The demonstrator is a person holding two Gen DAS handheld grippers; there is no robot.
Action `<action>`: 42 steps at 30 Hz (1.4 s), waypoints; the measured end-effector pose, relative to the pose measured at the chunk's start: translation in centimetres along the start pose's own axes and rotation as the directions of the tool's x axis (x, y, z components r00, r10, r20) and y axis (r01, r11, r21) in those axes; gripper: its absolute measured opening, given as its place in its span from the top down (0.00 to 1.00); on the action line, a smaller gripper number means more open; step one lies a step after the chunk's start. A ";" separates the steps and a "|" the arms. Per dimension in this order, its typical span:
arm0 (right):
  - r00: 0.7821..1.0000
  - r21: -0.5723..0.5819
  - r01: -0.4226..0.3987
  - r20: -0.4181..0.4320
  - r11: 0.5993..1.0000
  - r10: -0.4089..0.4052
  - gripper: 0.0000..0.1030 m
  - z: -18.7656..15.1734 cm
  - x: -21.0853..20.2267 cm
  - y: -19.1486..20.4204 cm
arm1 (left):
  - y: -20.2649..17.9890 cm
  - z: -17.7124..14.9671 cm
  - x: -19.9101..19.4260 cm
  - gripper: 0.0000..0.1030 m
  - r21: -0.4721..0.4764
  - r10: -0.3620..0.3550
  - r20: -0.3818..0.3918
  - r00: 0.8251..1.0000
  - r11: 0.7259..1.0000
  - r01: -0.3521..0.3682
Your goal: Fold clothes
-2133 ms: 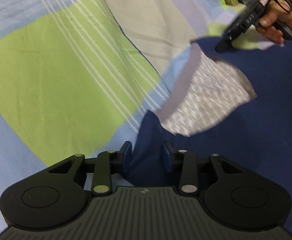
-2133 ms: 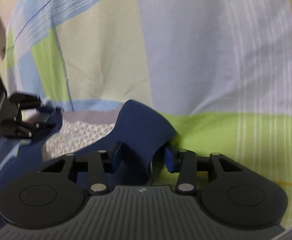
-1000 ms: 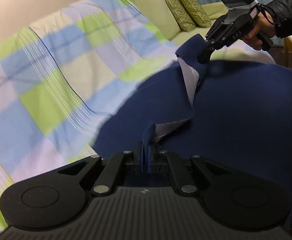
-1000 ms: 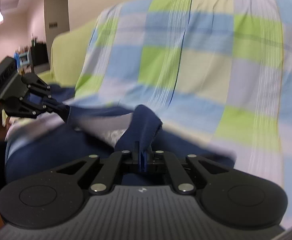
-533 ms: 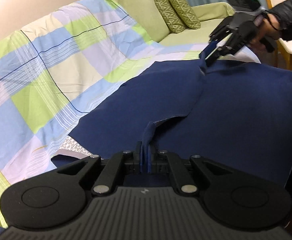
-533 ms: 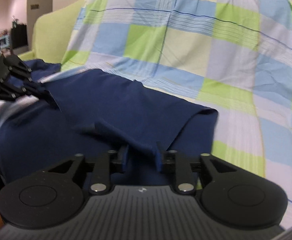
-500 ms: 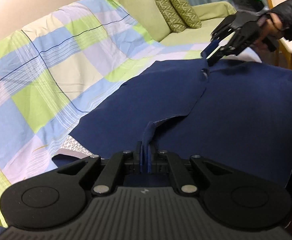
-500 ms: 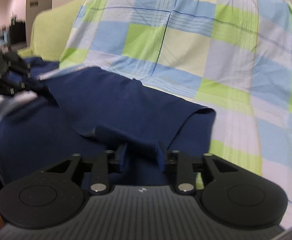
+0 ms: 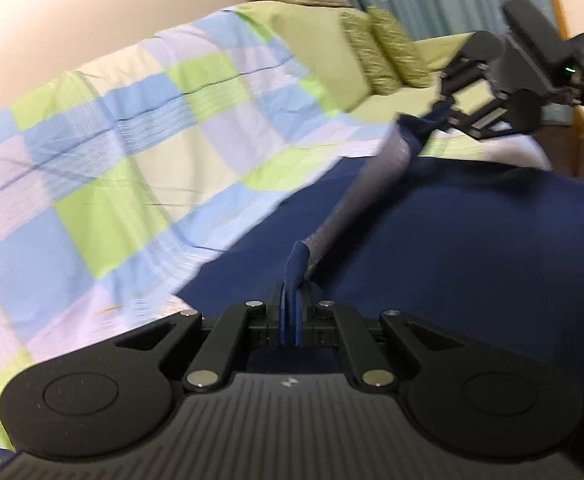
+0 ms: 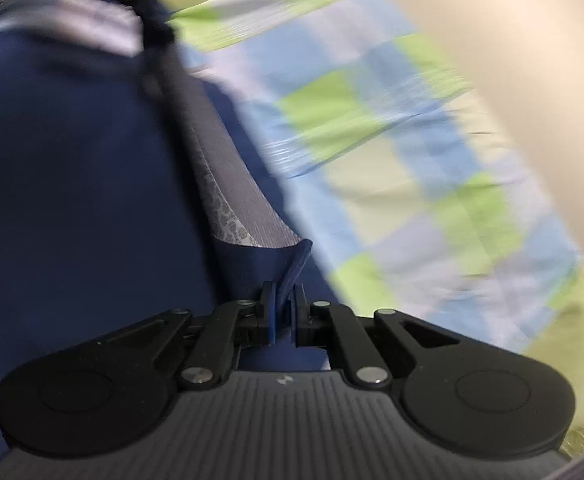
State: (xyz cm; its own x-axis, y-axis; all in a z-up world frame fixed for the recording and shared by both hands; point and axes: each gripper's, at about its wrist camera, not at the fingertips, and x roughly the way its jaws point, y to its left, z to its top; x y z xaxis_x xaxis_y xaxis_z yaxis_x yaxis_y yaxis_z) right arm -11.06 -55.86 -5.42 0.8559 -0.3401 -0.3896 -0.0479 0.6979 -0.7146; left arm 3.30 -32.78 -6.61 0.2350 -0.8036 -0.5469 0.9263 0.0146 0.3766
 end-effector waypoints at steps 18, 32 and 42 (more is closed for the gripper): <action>0.998 0.351 -0.043 -0.034 0.935 0.058 0.72 -2.3 -2.0 -1.6 | 12.7 -1.0 1.7 0.65 -0.538 -0.024 0.009 1.000 0.843 0.025; 0.995 0.432 -0.072 -0.036 0.899 0.097 0.65 -3.6 1.7 -2.6 | 18.7 -3.5 9.1 0.68 -0.771 -0.286 0.129 0.949 0.573 0.277; 0.989 0.639 -0.115 0.002 0.760 0.147 0.54 -5.1 6.6 -7.0 | 20.8 -4.6 12.5 1.00 -0.840 -0.304 0.192 0.933 0.441 0.317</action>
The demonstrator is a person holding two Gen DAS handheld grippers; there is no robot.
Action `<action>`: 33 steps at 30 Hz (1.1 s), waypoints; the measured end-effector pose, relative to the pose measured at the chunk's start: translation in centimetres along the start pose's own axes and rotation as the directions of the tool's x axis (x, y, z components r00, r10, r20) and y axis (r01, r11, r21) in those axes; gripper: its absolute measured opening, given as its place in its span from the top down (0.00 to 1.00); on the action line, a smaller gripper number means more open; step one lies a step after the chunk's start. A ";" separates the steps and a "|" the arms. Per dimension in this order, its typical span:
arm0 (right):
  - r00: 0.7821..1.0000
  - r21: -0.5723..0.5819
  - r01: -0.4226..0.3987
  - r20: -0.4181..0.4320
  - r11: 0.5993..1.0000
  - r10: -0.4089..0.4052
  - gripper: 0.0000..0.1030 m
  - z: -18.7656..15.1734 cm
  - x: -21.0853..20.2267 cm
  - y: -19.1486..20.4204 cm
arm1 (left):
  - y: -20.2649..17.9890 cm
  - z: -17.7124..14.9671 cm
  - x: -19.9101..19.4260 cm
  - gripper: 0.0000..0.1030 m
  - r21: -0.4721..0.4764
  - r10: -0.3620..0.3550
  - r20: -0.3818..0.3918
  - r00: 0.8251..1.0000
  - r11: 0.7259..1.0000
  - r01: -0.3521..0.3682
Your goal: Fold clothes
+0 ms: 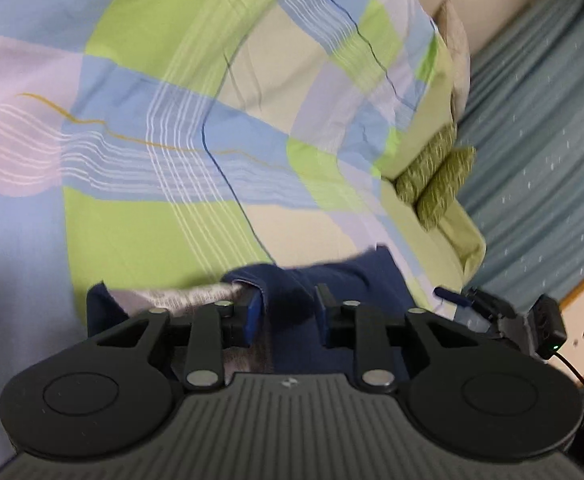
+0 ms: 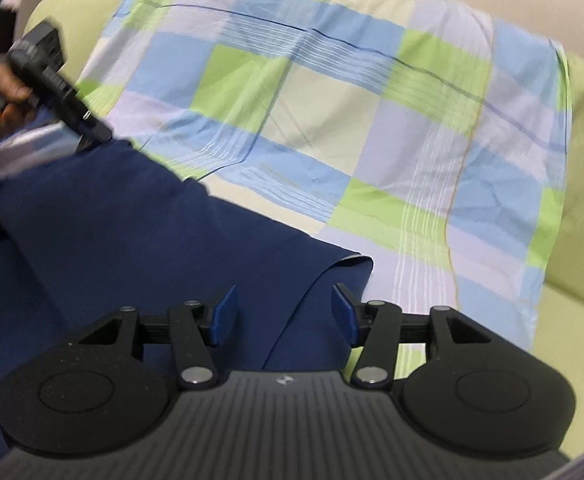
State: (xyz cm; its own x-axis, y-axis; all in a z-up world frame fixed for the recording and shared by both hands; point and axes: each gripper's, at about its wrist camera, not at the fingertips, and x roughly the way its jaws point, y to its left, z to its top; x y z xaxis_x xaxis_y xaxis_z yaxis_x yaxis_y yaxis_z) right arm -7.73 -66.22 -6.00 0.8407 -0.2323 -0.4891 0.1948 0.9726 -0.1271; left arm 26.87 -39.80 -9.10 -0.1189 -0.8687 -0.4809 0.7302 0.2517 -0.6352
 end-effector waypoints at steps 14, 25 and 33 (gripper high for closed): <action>0.995 0.261 -0.074 -0.045 0.963 0.089 0.56 0.3 5.2 -4.0 | 0.9 -2.1 -3.3 1.00 -0.031 0.139 0.147 0.979 0.990 -0.136; 0.996 0.329 -0.058 -0.051 0.943 0.079 0.56 0.9 6.7 -5.6 | 1.3 -1.3 -1.0 1.00 0.046 0.262 0.089 0.961 0.963 -0.266; 0.998 0.169 -0.062 -0.010 0.984 0.064 0.52 2.1 1.7 -2.5 | 1.3 -1.7 -6.5 1.00 0.010 0.328 0.133 0.935 0.943 -0.332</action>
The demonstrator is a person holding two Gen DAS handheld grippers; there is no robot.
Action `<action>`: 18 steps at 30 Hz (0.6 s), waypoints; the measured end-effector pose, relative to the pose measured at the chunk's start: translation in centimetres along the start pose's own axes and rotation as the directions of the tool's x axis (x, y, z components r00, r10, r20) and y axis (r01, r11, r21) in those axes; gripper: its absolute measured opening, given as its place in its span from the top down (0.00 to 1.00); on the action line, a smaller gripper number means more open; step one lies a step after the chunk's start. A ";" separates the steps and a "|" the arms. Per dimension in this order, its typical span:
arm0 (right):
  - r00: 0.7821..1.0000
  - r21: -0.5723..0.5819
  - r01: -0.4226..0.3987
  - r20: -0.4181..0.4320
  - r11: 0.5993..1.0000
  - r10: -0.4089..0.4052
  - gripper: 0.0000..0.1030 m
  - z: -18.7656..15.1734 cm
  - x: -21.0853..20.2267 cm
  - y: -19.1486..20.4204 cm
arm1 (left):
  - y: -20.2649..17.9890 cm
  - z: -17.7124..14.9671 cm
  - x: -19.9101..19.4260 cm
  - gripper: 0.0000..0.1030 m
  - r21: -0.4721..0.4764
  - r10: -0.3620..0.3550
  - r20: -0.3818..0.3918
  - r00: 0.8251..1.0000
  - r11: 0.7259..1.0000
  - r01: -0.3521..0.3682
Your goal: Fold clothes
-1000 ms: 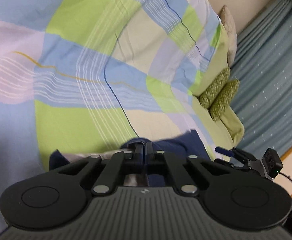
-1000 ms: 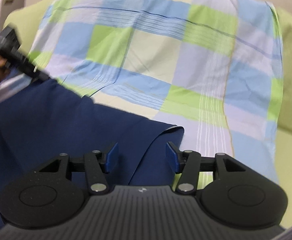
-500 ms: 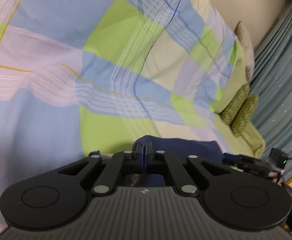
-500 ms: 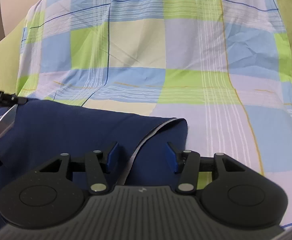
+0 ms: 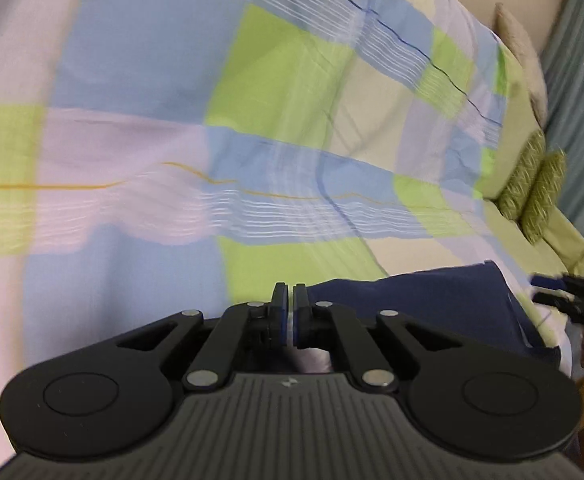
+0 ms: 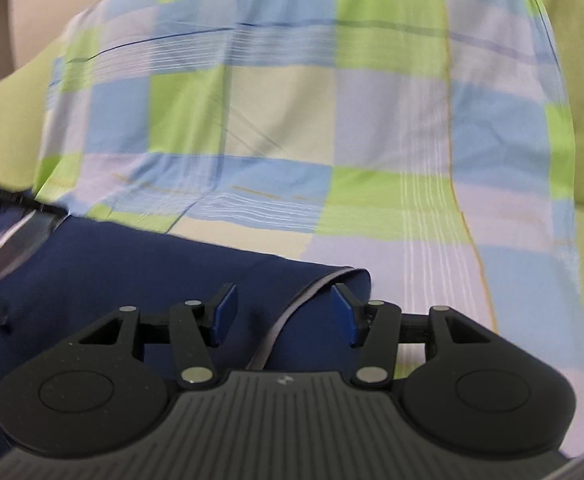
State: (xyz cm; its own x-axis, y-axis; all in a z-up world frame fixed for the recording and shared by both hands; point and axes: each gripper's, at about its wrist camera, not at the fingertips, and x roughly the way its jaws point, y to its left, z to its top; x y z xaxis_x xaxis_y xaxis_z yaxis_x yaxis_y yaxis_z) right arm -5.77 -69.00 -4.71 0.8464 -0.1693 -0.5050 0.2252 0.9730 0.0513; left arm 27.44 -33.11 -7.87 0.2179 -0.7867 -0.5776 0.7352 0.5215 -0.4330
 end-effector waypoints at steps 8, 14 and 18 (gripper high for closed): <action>0.999 0.055 -0.035 -0.003 0.998 0.035 0.47 -3.2 -4.3 2.2 | -3.5 -5.3 -3.9 0.65 0.088 -0.112 -0.094 0.989 0.989 0.120; 0.997 -0.464 0.022 -0.051 0.885 -0.052 0.47 -5.8 -6.4 9.0 | -11.7 -10.6 -6.3 0.64 0.672 -0.001 -0.111 0.994 0.737 0.075; 0.994 -0.626 0.012 -0.075 0.780 -0.076 0.48 -6.5 -5.5 11.2 | -14.8 -13.2 -4.5 0.63 0.872 0.084 -0.063 0.994 0.490 0.014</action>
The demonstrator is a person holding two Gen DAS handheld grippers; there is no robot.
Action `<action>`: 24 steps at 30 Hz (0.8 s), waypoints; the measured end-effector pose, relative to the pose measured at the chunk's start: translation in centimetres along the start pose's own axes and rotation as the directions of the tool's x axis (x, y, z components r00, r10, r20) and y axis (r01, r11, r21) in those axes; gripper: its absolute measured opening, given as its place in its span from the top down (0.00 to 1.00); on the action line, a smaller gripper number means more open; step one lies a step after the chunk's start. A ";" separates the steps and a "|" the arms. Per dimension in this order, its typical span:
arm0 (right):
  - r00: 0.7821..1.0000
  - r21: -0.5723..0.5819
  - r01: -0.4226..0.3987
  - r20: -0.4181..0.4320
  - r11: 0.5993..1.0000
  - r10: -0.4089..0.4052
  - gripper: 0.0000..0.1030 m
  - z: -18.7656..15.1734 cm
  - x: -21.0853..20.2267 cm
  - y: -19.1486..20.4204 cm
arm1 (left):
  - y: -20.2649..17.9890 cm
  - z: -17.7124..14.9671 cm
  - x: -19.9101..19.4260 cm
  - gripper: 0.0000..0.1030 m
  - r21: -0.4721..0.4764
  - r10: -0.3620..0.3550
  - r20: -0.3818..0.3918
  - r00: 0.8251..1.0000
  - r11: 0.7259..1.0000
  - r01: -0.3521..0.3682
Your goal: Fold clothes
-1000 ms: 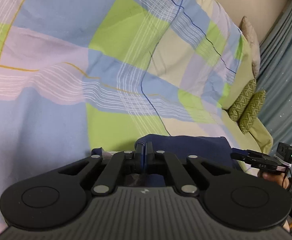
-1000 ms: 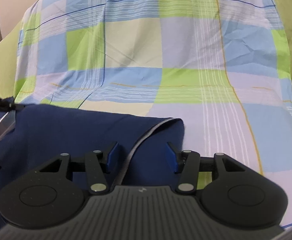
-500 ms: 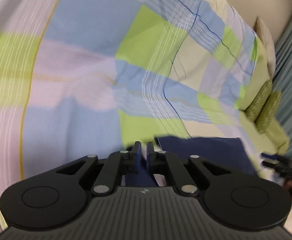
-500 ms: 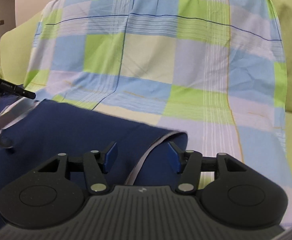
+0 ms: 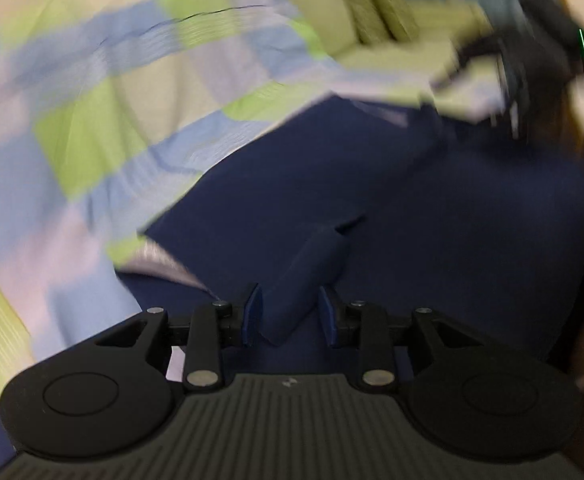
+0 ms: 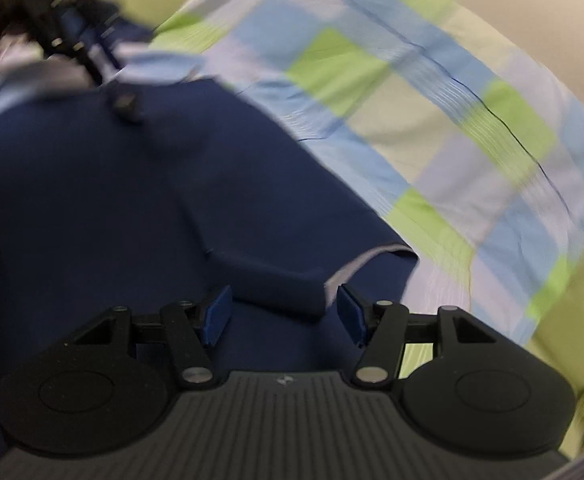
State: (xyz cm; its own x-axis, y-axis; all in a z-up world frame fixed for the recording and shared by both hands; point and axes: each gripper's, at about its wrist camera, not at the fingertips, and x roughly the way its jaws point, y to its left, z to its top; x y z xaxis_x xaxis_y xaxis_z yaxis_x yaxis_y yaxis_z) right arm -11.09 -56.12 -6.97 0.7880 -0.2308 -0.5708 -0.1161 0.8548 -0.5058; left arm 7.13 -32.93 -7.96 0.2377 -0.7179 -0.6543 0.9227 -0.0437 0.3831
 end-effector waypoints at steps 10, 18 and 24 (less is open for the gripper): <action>0.995 -0.333 -0.062 -0.098 0.941 0.031 0.92 1.4 2.6 2.0 | -1.4 1.8 3.0 0.97 0.215 -0.021 -0.102 0.995 0.976 0.042; 0.967 -0.301 0.255 0.104 0.919 -0.234 0.97 5.6 4.6 -3.7 | 6.2 8.1 2.5 0.97 0.109 0.382 0.094 0.919 0.914 -0.391; 0.931 -0.219 0.342 0.209 0.914 -0.299 0.97 6.3 2.2 -3.7 | 2.3 7.1 1.0 0.97 0.168 0.314 0.085 0.946 0.931 -0.324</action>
State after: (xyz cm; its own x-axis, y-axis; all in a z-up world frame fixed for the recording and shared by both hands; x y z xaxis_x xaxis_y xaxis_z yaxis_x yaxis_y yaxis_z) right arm -5.15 -56.91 -2.27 0.8947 -0.3733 -0.2452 0.0312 0.6000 -0.7994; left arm 7.34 -38.68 -3.12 0.4889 -0.7514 -0.4432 0.7308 0.0754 0.6784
